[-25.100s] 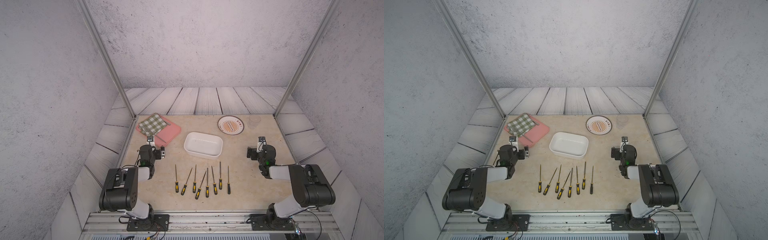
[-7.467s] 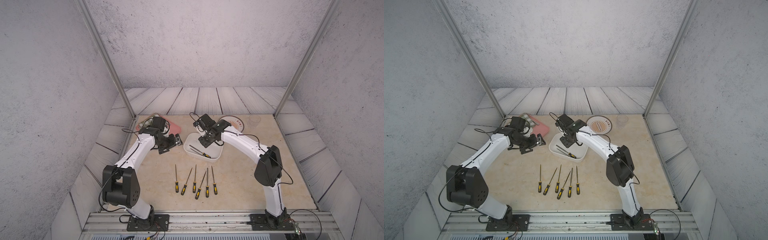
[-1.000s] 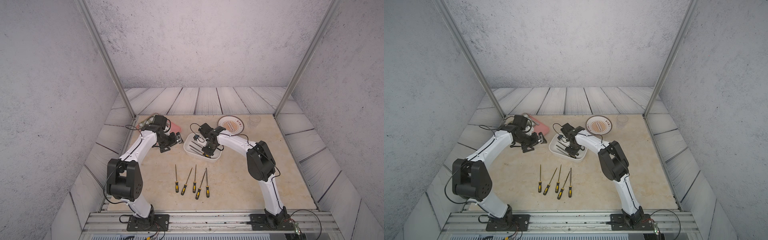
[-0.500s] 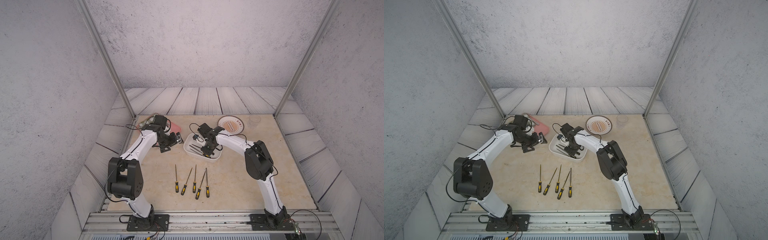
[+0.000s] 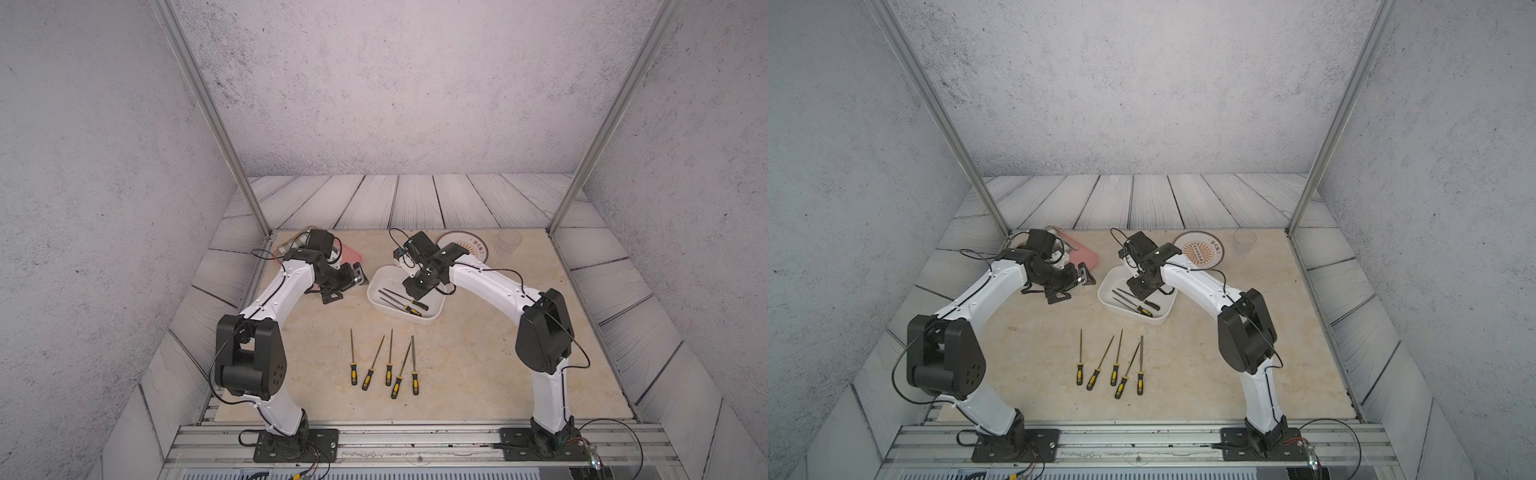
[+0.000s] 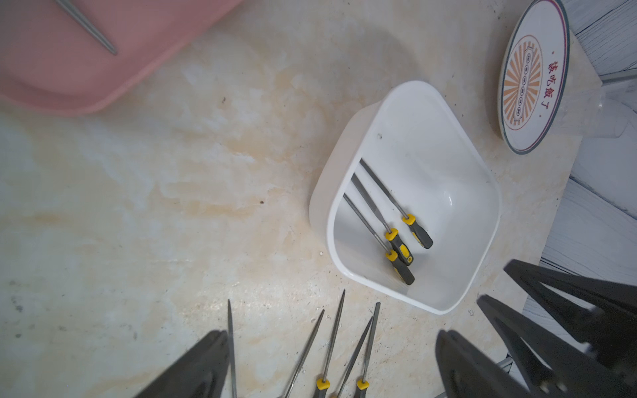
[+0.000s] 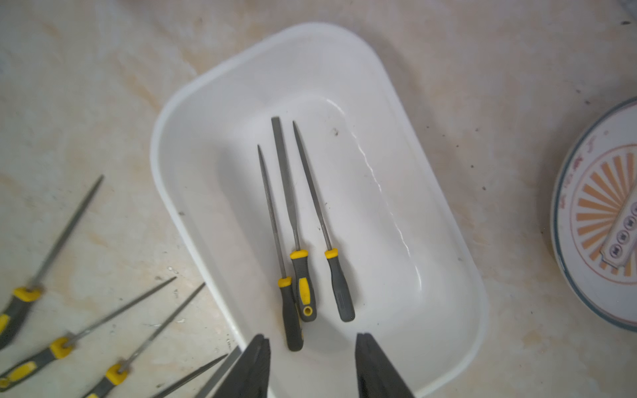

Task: Put the file tool into the storage box
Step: Place the file tool in the storage box.

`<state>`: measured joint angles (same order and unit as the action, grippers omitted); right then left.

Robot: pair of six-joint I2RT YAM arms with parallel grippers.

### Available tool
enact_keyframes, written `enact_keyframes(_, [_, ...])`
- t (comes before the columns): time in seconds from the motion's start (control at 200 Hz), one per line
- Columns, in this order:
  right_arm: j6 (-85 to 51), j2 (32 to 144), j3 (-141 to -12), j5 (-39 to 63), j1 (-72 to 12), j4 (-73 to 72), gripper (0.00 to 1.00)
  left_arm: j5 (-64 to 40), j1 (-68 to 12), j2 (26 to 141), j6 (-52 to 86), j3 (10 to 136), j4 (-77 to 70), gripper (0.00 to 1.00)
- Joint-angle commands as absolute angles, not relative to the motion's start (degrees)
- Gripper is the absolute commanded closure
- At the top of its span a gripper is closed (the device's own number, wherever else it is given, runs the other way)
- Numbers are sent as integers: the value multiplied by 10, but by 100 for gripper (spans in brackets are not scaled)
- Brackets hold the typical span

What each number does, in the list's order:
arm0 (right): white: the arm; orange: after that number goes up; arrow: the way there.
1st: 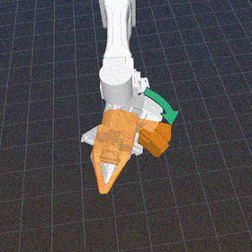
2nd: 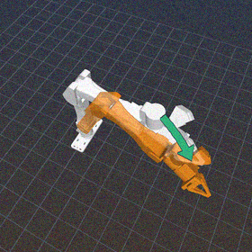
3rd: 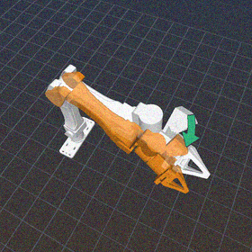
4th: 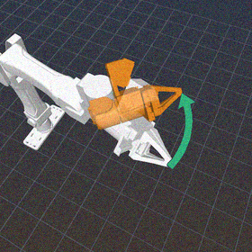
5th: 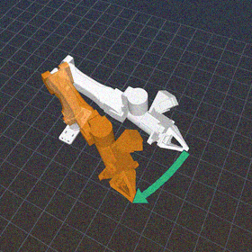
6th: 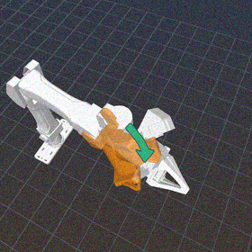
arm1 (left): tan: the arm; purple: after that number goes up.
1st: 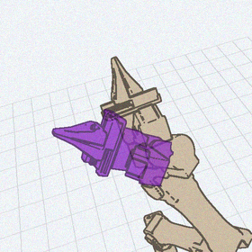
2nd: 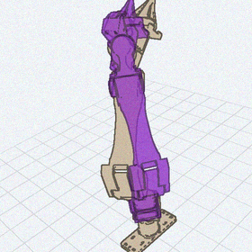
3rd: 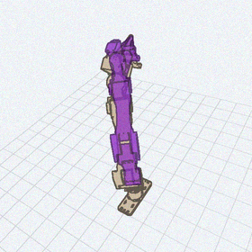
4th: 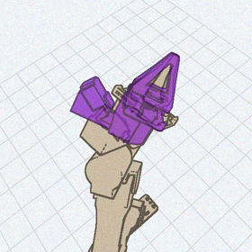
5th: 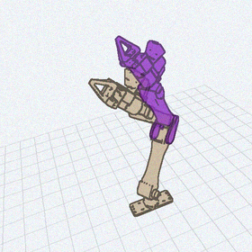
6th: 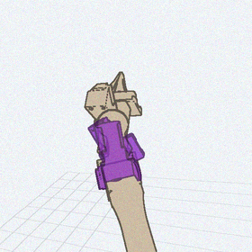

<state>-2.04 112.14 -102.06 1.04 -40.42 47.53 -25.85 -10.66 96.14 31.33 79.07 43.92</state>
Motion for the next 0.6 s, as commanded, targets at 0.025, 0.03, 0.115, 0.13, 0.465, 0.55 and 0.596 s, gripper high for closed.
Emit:
enact_keyframes(0.025, [-127, 1040, -939, 30, -407, 443, 52, -274, -103, 945, 324, 790, 419, 1])
enact_keyframes(0.03, [-130, 1038, -937, 29, -407, 441, 52, -275, -103, 946, 324, 790, 418, 1])
enact_keyframes(0.115, [-171, 989, -877, 32, -407, 420, 52, -277, -103, 945, 328, 786, 409, 1])
enact_keyframes(0.13, [-177, 981, -868, 32, -407, 418, 52, -278, -103, 946, 329, 783, 408, 1])
enact_keyframes(0.465, [-318, 810, -645, 17, -426, 358, 49, -279, -121, 937, 328, 757, 397, 0])
enact_keyframes(0.55, [-350, 784, -598, 22, -436, 343, 49, -280, -124, 927, 333, 737, 387, 0])
enact_keyframes(0.596, [-364, 776, -581, 24, -441, 340, 48, -280, -125, 920, 337, 726, 381, 0])
